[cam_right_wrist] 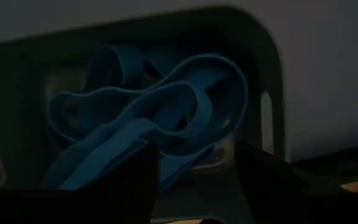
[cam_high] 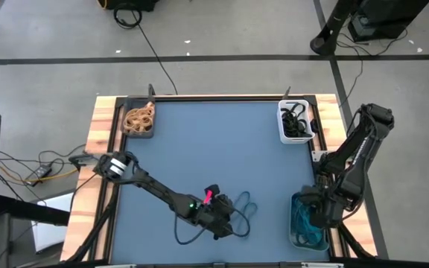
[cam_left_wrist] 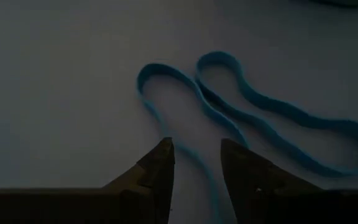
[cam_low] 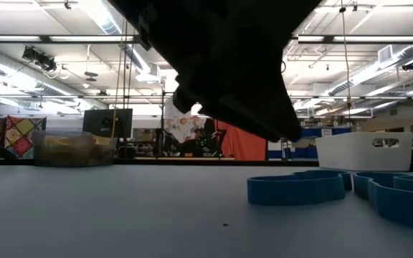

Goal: Sort rubber bands into baskets
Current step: Put the blue rubber band into the blue bin

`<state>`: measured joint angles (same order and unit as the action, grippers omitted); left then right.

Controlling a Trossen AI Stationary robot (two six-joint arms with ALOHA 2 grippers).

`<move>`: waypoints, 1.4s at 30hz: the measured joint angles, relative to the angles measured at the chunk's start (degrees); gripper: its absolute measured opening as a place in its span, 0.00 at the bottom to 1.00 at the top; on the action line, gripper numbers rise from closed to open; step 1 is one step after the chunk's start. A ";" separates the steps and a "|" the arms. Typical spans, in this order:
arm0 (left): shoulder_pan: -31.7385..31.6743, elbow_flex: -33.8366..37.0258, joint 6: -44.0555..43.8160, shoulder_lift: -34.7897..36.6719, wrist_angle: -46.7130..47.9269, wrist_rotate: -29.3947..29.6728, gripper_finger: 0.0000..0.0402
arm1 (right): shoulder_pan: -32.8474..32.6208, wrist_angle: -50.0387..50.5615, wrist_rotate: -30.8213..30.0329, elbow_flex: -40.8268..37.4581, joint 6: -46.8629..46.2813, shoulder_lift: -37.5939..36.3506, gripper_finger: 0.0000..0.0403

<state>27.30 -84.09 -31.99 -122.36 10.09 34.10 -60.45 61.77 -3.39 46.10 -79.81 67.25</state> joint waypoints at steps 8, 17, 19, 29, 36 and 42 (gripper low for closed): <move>-1.81 -0.04 -0.73 -1.75 -0.47 -1.04 0.34 | -0.06 -0.06 -6.83 2.32 0.11 -1.34 0.51; -2.26 -0.13 -1.34 -6.09 -4.05 -5.85 0.34 | -0.28 -0.55 -8.04 2.76 0.39 -1.27 0.50; -2.25 -0.31 -2.42 -6.74 -4.10 -5.66 0.34 | -0.28 -0.57 -8.54 2.76 0.41 -1.25 0.50; -2.37 -0.13 -3.09 -5.64 -3.62 -7.88 0.03 | -0.43 -7.13 -24.87 2.76 1.94 -1.11 0.47; -1.77 -6.01 5.83 -5.09 -3.74 -8.23 0.03 | 1.11 -24.75 -34.79 2.70 20.99 2.40 0.43; -0.95 -11.03 12.78 -4.91 -3.69 -7.95 0.02 | 3.83 -39.41 -34.22 2.65 42.70 7.96 0.43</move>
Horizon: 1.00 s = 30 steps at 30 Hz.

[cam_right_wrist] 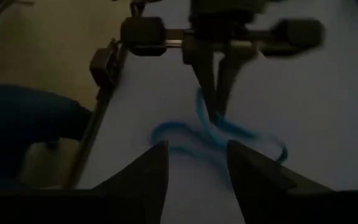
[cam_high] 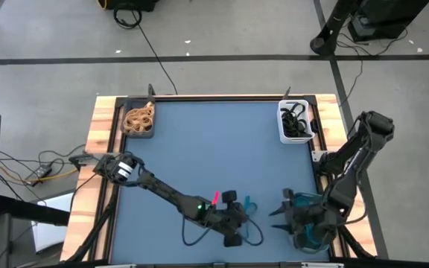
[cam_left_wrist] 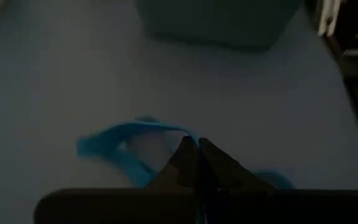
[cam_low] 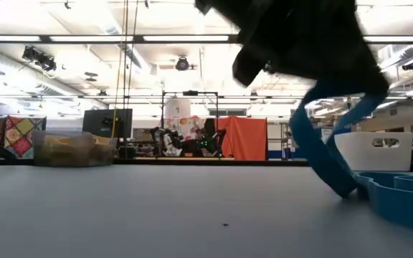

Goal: Sort rubber bands into baskets
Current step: Put the blue rubber band into the blue bin

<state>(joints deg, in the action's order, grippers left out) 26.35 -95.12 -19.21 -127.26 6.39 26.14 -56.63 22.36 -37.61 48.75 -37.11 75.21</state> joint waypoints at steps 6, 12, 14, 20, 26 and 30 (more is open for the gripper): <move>0.02 -1.35 1.00 0.04 -0.33 -0.32 0.02 | 3.23 -8.03 -0.31 0.00 17.51 5.67 0.45; 0.09 -1.36 0.99 0.04 -0.28 -1.13 0.02 | 7.49 -10.94 -1.01 0.00 28.57 11.06 0.49; 0.24 -1.36 0.99 0.04 -0.43 -1.13 0.02 | 9.17 -10.97 0.35 0.00 29.60 12.66 0.51; 0.31 -1.36 1.04 0.04 -0.46 -1.13 0.03 | 12.90 -11.17 4.63 0.00 30.94 16.85 0.56; 0.28 -1.36 1.01 0.04 -0.31 -1.09 0.03 | 13.93 -11.64 7.38 0.00 31.83 18.54 0.50; 0.28 -1.36 0.99 0.05 -0.33 -1.04 0.03 | 14.02 -12.16 7.67 0.00 31.79 18.07 0.33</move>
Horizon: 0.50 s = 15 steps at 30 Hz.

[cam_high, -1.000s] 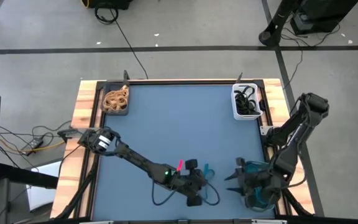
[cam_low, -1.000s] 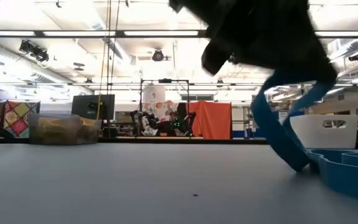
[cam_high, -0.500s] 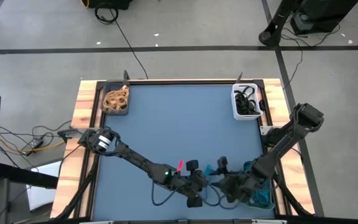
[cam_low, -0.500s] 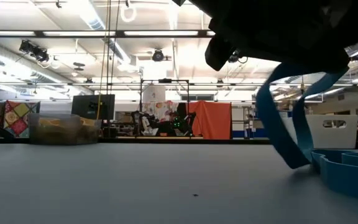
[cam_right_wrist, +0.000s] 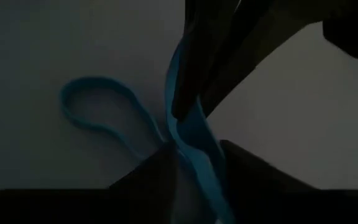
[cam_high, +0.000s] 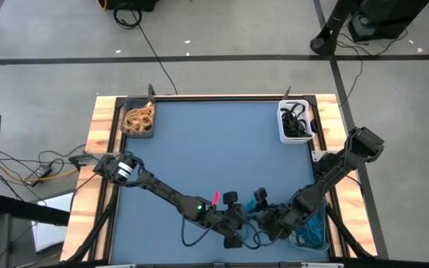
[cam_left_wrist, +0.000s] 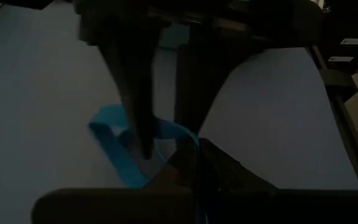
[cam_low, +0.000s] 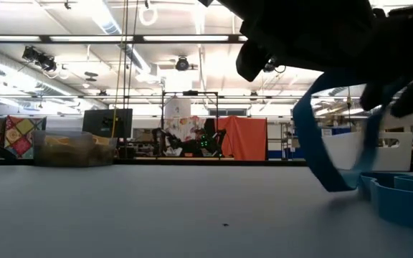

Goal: Sort rubber bands into baskets
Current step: Put the blue rubber band into the blue bin

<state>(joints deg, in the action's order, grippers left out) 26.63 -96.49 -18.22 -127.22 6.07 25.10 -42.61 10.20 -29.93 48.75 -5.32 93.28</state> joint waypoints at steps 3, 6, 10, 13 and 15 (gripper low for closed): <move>0.00 0.00 0.00 0.04 0.00 0.00 0.03 | -0.02 -0.31 0.06 0.00 -0.01 -0.03 0.13; 0.02 0.00 -0.26 0.06 -0.32 0.56 0.04 | 0.11 -0.29 0.39 0.00 -0.88 -0.03 0.04; 0.01 0.01 -5.04 0.11 -0.47 2.19 0.06 | 0.17 0.16 -1.80 0.00 -5.23 -0.07 0.03; -0.04 0.31 -6.24 0.11 0.03 1.95 0.08 | 0.17 2.08 -2.12 0.00 -7.12 -0.88 0.02; -0.04 0.35 -6.25 0.11 0.13 1.95 0.09 | -0.05 5.09 -3.66 0.00 -8.91 -2.25 0.02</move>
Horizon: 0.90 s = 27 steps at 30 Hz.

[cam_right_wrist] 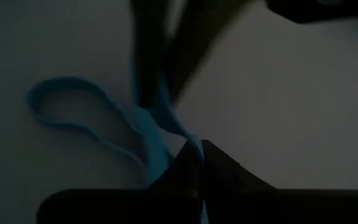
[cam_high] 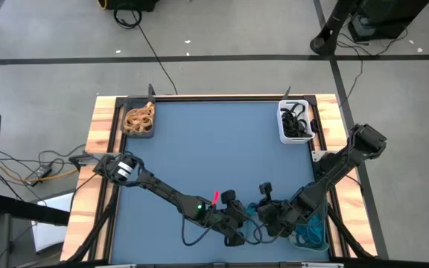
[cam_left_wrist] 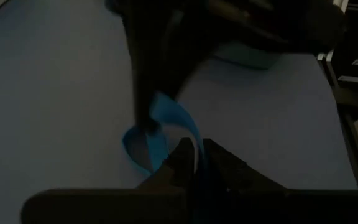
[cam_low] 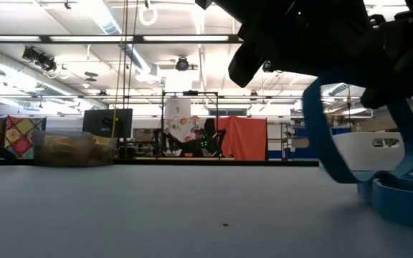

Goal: Sort rubber bands into baskets
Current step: Put the blue rubber band into the blue bin

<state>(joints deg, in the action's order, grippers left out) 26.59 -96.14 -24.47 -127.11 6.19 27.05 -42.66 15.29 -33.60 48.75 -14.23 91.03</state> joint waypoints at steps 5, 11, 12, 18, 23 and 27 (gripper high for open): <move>0.00 0.00 -2.24 0.00 0.00 1.31 0.15 | -0.76 10.78 -4.23 0.00 -5.05 -5.98 0.02; -0.52 0.01 -6.05 0.09 5.50 1.28 0.26 | -2.61 19.87 -4.27 0.00 -11.08 -16.72 0.02; -0.55 0.05 -6.03 0.09 6.67 0.83 0.27 | -3.03 20.83 -3.87 0.00 -11.66 -18.67 0.02; -0.44 0.05 -6.23 0.09 8.02 0.54 0.28 | -5.07 23.96 3.65 0.00 -13.67 -30.19 0.03; -0.41 0.05 -6.25 0.09 5.82 0.55 0.28 | -6.99 24.39 11.22 0.00 -16.66 -37.88 0.03; 0.00 0.05 -6.25 0.09 4.86 0.05 0.28 | -10.20 23.65 20.76 0.00 -19.23 -41.18 0.03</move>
<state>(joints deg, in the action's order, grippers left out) 26.59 -96.09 -30.72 -127.02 11.06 27.10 -52.86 38.94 -12.83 48.75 -33.46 49.85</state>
